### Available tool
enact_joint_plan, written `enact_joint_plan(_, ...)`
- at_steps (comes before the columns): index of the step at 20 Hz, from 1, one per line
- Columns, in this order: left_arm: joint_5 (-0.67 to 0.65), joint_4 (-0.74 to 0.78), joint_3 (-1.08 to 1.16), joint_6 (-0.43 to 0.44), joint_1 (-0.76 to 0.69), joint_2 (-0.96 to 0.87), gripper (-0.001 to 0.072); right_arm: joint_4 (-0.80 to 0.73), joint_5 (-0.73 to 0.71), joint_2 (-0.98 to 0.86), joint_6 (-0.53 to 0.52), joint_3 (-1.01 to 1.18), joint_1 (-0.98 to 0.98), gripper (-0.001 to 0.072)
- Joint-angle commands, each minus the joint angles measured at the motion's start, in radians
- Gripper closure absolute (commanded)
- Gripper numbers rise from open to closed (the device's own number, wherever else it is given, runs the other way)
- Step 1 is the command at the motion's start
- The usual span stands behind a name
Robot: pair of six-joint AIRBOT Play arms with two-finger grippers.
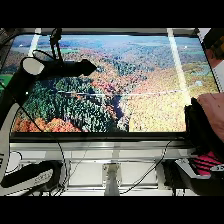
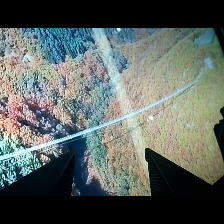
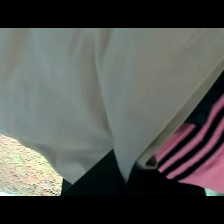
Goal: Fold the clothes and pants, and hang the long-sleeved shirts on hangers.
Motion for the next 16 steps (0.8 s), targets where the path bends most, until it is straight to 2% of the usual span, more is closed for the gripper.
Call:
enact_joint_plan(1, 0.0, 0.0, 0.001, 0.0, 0.0, 0.0, 0.0213, -0.08, 0.0, 0.027, 0.052, -0.07, -0.012, 0.0456)
enact_joint_plan(2, 0.0, 0.0, 0.001, 0.0, 0.0, 0.0, 0.0213, -0.079, -0.003, 0.027, 0.053, -0.07, -0.011, 0.0203)
enact_joint_plan(3, 0.0, 0.0, 0.001, 0.0, 0.0, -0.002, 0.0213, -0.079, -0.018, 0.027, 0.053, -0.07, -0.011, 0.0078)
enact_joint_plan(5, 0.0, 0.0, 0.001, 0.0, 0.0, -0.004, 0.0213, -0.032, -0.048, 0.027, 0.053, -0.069, -0.011, 0.0079)
enact_joint_plan(6, 0.0, 0.0, 0.001, 0.0, 0.0, -0.006, 0.0213, 0.055, -0.081, 0.026, 0.069, -0.069, -0.011, 0.0079)
enact_joint_plan(7, 0.0, 0.001, 0.001, 0.001, 0.0, -0.011, 0.0214, 0.185, -0.113, 0.025, 0.079, -0.069, -0.01, 0.0106)
enact_joint_plan(8, 0.0, 0.001, 0.001, 0.015, 0.0, -0.016, 0.0223, 0.381, -0.141, 0.019, 0.077, -0.069, 0.003, 0.0179)
enact_joint_plan(9, 0.006, 0.002, 0.001, 0.06, 0.001, -0.018, 0.037, 0.573, -0.169, 0.01, 0.063, -0.069, 0.031, 0.0341)
enact_joint_plan(10, 0.021, 0.009, 0.001, 0.109, 0.007, -0.017, 0.0624, 0.772, -0.201, -0.003, 0.011, -0.069, 0.079, 0.0556)
enact_joint_plan(11, 0.038, 0.011, 0.001, 0.159, 0.018, -0.012, 0.0685, 0.93, -0.23, -0.013, -0.052, -0.069, 0.14, 0.0696)
enact_joint_plan(13, 0.04, 0.014, 0.002, 0.169, 0.061, 0.018, 0.0686, 1.122, -0.286, -0.035, -0.089, -0.042, 0.295, 0.0703)
enact_joint_plan(16, 0.025, 0.074, 0.002, 0.167, 0.138, 0.118, 0.0687, 1.193, -0.329, -0.073, -0.162, 0.081, 0.544, 0.0703)
